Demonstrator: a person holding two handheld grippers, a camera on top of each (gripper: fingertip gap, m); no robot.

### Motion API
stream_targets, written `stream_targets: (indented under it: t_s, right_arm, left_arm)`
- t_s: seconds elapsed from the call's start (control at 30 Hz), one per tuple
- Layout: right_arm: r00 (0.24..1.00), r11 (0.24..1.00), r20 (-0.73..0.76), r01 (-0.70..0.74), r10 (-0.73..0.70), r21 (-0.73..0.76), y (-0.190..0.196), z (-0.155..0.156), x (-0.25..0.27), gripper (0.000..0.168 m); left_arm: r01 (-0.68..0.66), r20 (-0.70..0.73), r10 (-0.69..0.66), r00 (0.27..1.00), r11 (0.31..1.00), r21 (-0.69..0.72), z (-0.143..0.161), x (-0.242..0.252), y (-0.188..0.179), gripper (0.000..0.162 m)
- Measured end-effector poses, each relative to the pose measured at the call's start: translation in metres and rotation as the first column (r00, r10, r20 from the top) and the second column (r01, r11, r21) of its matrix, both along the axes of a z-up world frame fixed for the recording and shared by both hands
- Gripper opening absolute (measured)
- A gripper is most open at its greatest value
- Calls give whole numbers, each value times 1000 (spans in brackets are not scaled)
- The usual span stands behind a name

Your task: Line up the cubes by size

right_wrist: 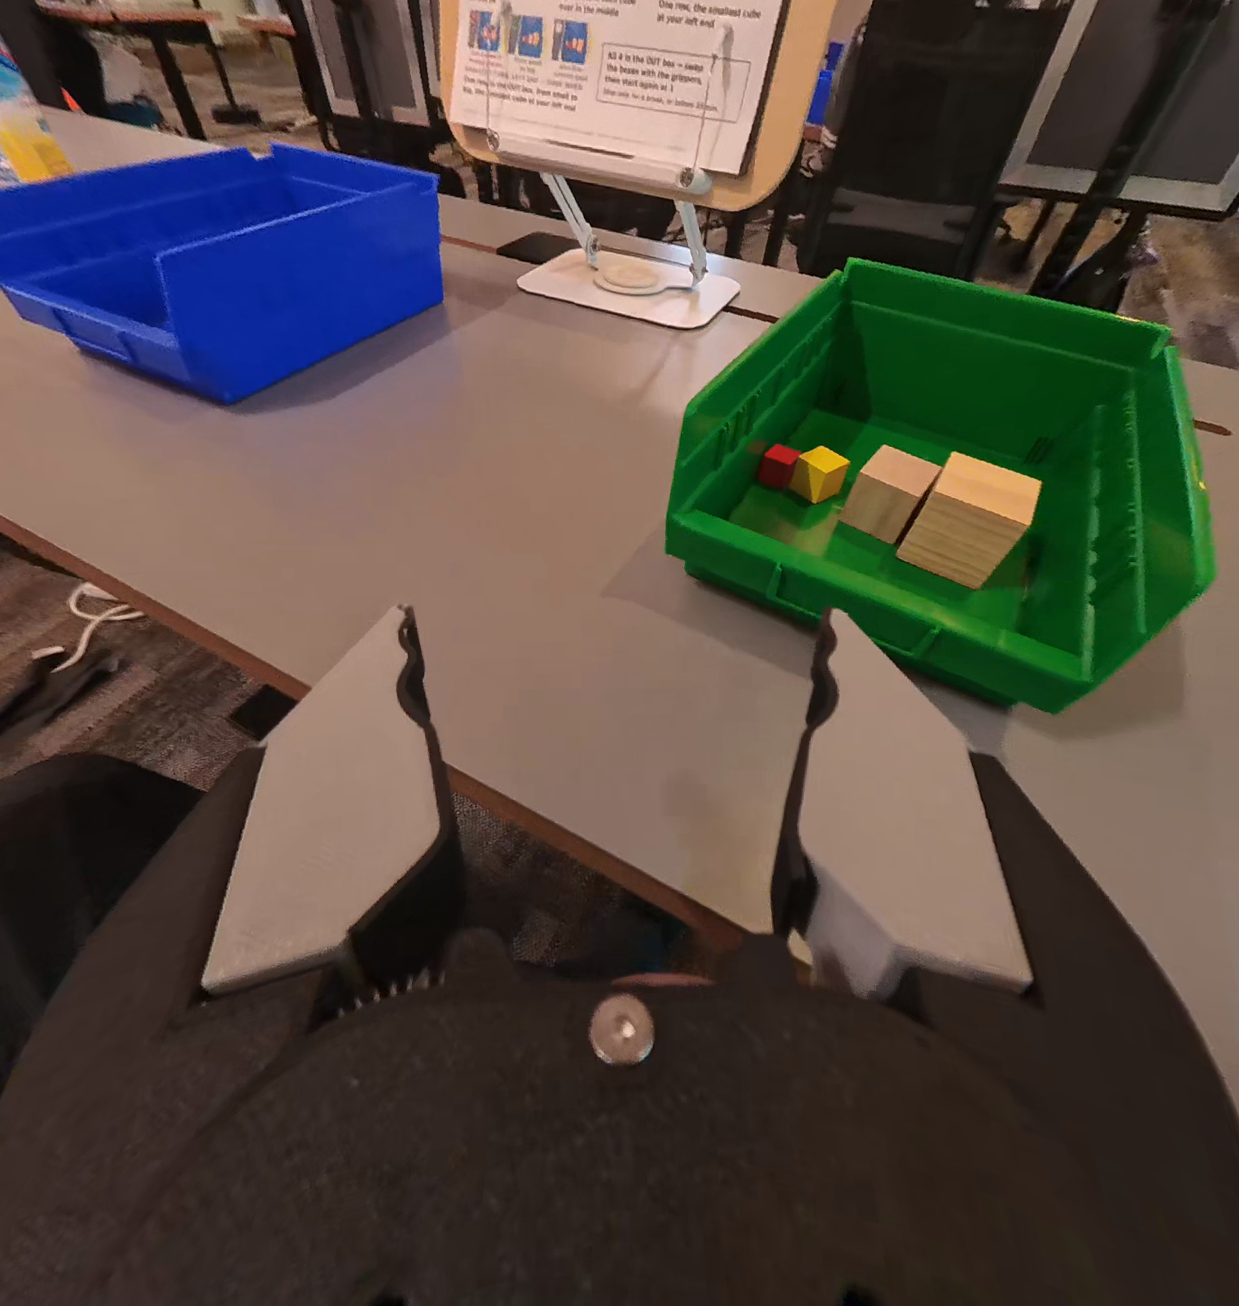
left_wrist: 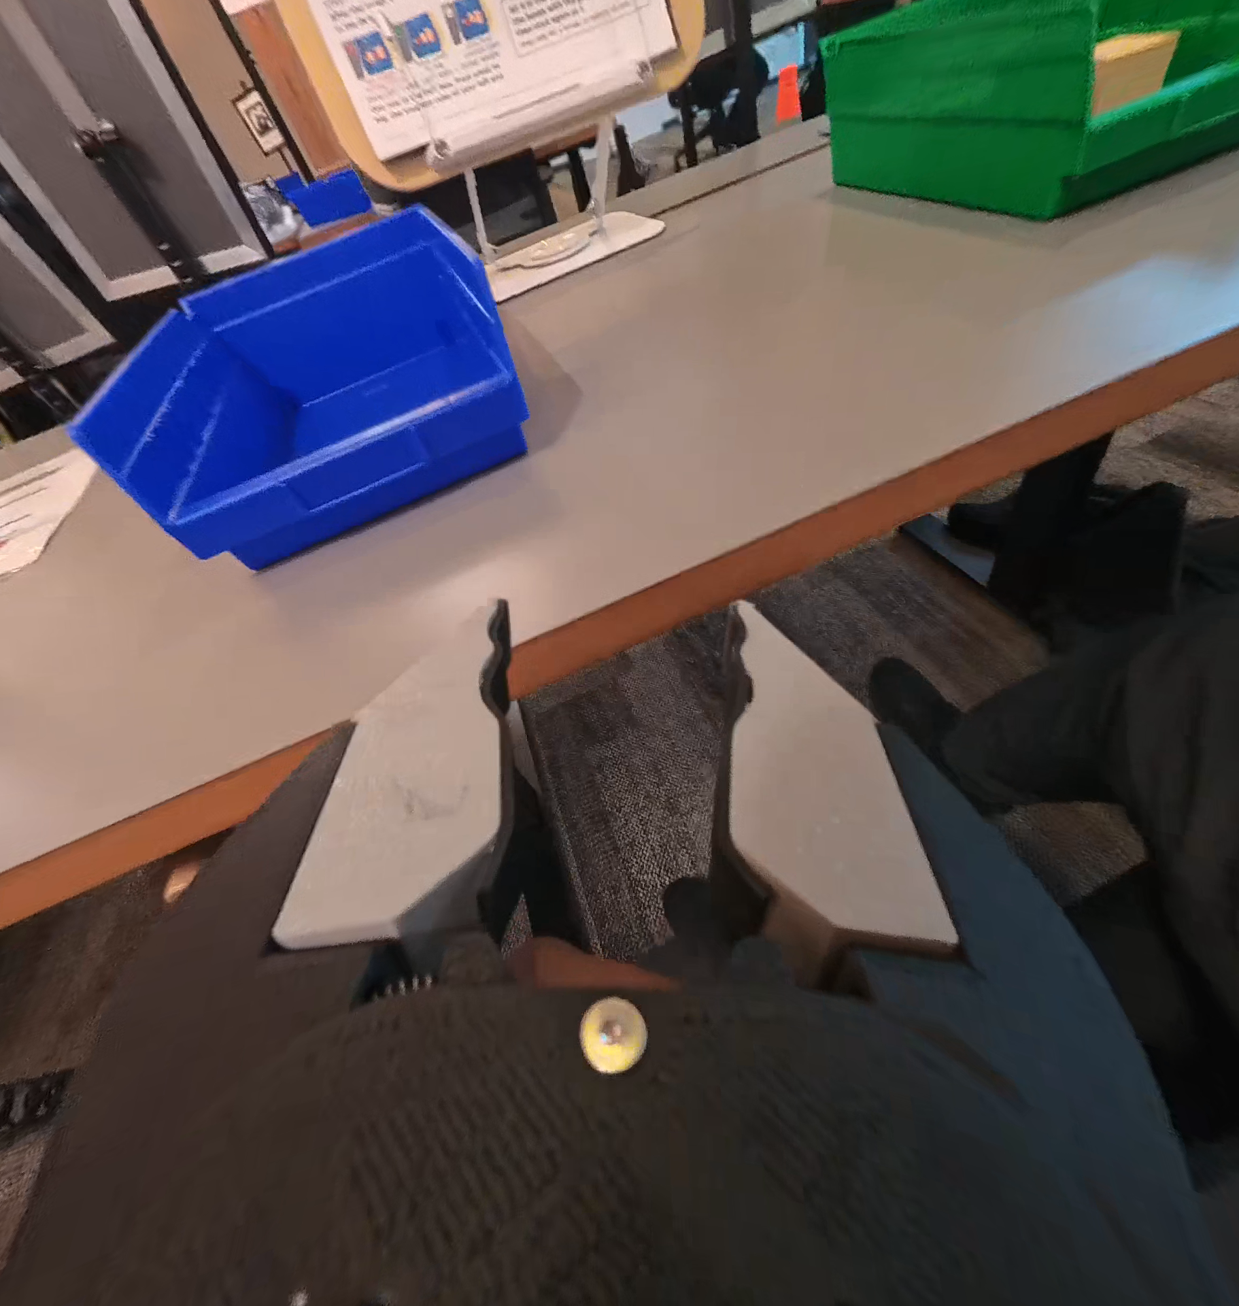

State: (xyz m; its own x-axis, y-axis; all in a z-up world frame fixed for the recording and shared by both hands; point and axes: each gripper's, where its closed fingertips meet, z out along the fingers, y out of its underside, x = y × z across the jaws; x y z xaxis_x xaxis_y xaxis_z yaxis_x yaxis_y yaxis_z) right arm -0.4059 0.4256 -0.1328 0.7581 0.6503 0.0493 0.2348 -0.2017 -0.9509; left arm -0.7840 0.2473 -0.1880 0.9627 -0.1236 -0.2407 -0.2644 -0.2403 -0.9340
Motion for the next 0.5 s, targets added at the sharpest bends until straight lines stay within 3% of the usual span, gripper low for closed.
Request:
stream_targets:
  t_s: [0.23, 0.37, 0.5]
  right_arm:
    - [999, 1000, 50, 23, -22, -15, 14, -8, -12, 118]
    - [994, 997, 81, 71, -69, -23, 47, -15, -30, 122]
    - [980, 987, 128, 157, -154, -16, 96, -25, -51, 122]
  left_arm:
    - [-49, 51, 46, 998, 997, 57, 44, -17, 42, 68]
    - [-98, 75, 96, 993, 995, 28, 47, -28, 99, 80]
    - [-138, 68, 143, 987, 988, -66, 34, -30, 178, 85]
